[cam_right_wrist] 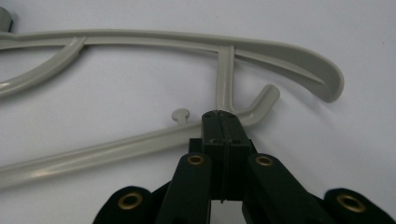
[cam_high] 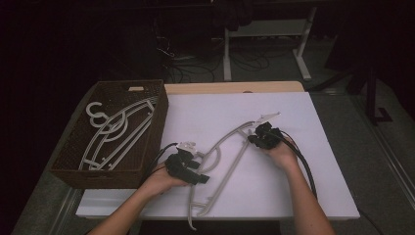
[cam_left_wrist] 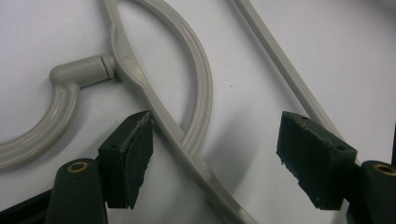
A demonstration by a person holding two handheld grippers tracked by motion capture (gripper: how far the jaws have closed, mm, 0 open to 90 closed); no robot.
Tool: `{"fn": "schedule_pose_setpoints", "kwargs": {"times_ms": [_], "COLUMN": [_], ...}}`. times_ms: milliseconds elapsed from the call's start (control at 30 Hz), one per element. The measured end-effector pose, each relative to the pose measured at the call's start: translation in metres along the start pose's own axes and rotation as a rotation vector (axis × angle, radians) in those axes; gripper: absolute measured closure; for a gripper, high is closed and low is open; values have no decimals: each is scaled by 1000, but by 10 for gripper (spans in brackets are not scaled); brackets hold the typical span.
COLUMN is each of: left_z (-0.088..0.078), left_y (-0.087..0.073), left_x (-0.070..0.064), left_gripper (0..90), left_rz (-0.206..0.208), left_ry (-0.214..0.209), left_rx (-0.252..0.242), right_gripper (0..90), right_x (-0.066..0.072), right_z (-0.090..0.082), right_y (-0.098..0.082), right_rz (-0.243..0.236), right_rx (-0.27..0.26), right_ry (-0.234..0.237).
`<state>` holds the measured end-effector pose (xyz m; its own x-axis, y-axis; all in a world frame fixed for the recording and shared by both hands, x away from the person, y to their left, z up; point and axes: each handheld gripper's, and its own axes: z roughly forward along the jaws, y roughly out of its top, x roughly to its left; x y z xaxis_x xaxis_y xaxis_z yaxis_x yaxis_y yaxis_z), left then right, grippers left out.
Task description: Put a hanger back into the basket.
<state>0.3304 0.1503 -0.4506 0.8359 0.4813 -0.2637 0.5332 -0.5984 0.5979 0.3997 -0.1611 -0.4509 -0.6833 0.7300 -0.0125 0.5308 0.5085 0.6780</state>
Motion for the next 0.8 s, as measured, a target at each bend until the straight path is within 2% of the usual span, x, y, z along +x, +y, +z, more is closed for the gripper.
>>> {"fn": "schedule_pose_setpoints", "kwargs": {"times_ms": [200,300,367,533,633,667,800], "left_z": [0,0,0,0,0,-1,1], "left_y": [0,-1,-1,-1,-1,-1,0], "left_x": [0,0,0,-1,-1,0,-2], "left_gripper": [270,269,267,272,330,372,422], "left_rz": [1,1,1,2,2,-5,1], "left_ry": [-1,-1,-1,7,12,-9,-11], "left_rx": [-3,-2,-2,-4,-3,-2,0], "right_gripper": [894,894,894,894,894,894,894], "right_x": [5,6,5,5,5,6,6], "right_z": [-1,2,6,8,8,8,8], "right_y": [6,5,3,2,2,2,2], "right_rz": [-6,-13,-13,-5,-4,-2,-1], "right_rx": [-47,-30,0,3,5,5,6], "right_ry": [1,-5,-1,0,-4,-5,-6]}}
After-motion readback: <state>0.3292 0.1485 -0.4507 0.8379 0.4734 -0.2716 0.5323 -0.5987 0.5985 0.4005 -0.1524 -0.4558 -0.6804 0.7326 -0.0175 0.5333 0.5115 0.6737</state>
